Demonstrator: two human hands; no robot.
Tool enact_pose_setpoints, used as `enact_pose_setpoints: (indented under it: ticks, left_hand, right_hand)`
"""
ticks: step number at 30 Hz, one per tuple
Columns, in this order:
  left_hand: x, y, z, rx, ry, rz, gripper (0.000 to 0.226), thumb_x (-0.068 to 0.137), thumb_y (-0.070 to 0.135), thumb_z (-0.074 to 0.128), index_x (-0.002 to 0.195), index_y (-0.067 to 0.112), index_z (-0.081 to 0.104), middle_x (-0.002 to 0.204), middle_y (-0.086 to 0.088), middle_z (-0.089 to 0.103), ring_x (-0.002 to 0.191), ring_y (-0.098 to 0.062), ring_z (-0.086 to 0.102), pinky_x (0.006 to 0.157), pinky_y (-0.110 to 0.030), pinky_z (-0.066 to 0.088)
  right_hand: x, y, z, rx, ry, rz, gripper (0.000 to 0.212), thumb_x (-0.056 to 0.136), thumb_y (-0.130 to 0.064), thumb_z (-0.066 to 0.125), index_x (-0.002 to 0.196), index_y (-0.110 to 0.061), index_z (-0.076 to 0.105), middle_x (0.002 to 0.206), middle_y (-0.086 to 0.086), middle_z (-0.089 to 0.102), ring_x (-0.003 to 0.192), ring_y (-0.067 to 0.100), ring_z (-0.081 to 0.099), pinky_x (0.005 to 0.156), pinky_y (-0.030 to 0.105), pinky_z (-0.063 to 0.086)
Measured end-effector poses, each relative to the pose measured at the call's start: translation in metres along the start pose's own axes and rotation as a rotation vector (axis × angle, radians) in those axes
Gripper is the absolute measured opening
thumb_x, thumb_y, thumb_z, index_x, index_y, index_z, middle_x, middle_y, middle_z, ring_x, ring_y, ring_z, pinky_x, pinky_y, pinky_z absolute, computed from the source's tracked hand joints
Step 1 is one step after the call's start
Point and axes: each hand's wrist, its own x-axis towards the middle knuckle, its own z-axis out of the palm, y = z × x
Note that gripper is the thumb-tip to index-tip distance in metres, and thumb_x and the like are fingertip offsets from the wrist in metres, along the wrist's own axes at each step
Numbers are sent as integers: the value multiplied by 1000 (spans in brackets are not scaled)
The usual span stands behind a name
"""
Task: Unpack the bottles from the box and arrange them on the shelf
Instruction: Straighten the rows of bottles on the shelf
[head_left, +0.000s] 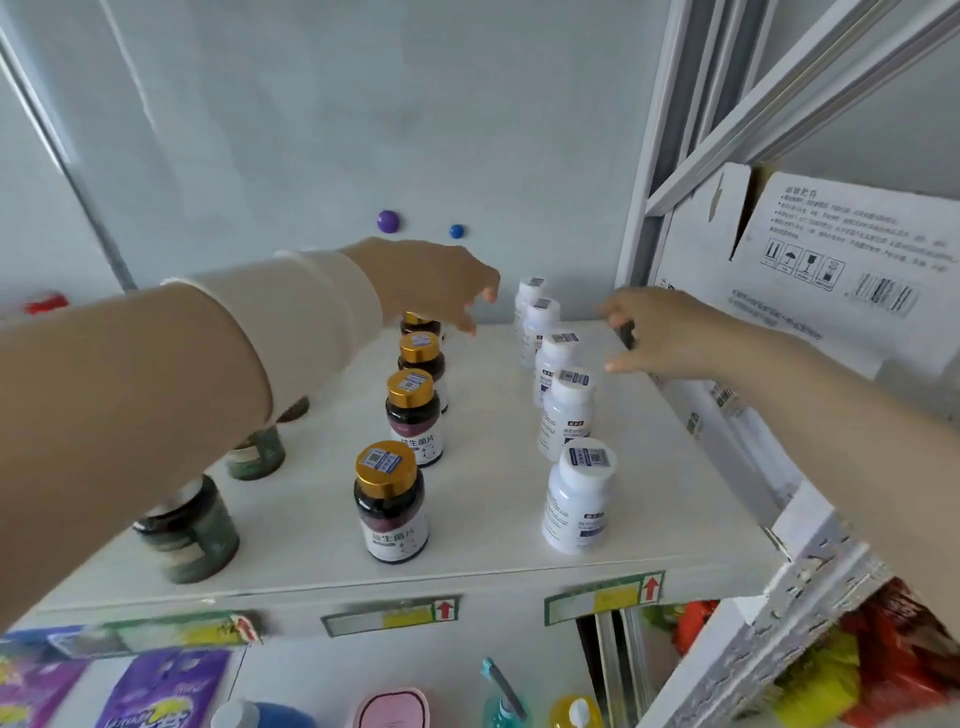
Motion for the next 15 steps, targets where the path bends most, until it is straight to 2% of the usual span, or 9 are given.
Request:
enact_pose_setpoints:
  ticks: [2, 4, 8, 12, 15]
  left_hand:
    - [-21, -16, -3, 96, -23, -73, 45, 91, 34, 56, 133, 26, 41, 117, 2, 56, 102, -21, 55, 85, -32, 44]
    - [-43, -34, -2, 158, -48, -112, 44, 90, 36, 56, 131, 27, 42, 121, 2, 56, 107, -23, 55, 93, -40, 46]
    - [-84, -70, 7, 228, -78, -183, 47, 90, 38, 57, 133, 28, 41, 123, 1, 54, 106, -24, 56, 94, -44, 47]
    - [-122, -108, 21, 200, -87, -256, 43, 87, 39, 60, 127, 32, 46, 121, 5, 56, 106, -24, 56, 92, -45, 48]
    - [-137, -133, 29, 191, -100, -255, 45, 88, 37, 59, 130, 29, 45, 126, 4, 56, 110, -23, 56, 95, -44, 46]
  right_hand:
    - [6, -22, -5, -112, 56, -50, 62, 83, -27, 65, 137, -13, 38, 137, 10, 45, 123, 27, 46, 96, 34, 39]
    - [11, -48, -6, -203, 83, -92, 59, 85, -28, 63, 137, -16, 37, 135, 10, 43, 122, 29, 46, 93, 36, 40]
    - [17, -105, 6, -334, 85, -201, 53, 88, -24, 60, 135, -13, 39, 131, 12, 45, 118, 31, 49, 89, 37, 41]
    - [18, -165, 22, -363, 87, -303, 53, 86, -25, 61, 133, -13, 41, 124, 12, 48, 112, 31, 52, 82, 37, 43]
    - [17, -202, 35, -320, 48, -344, 54, 88, -27, 61, 135, -13, 40, 129, 12, 47, 116, 31, 50, 89, 39, 44]
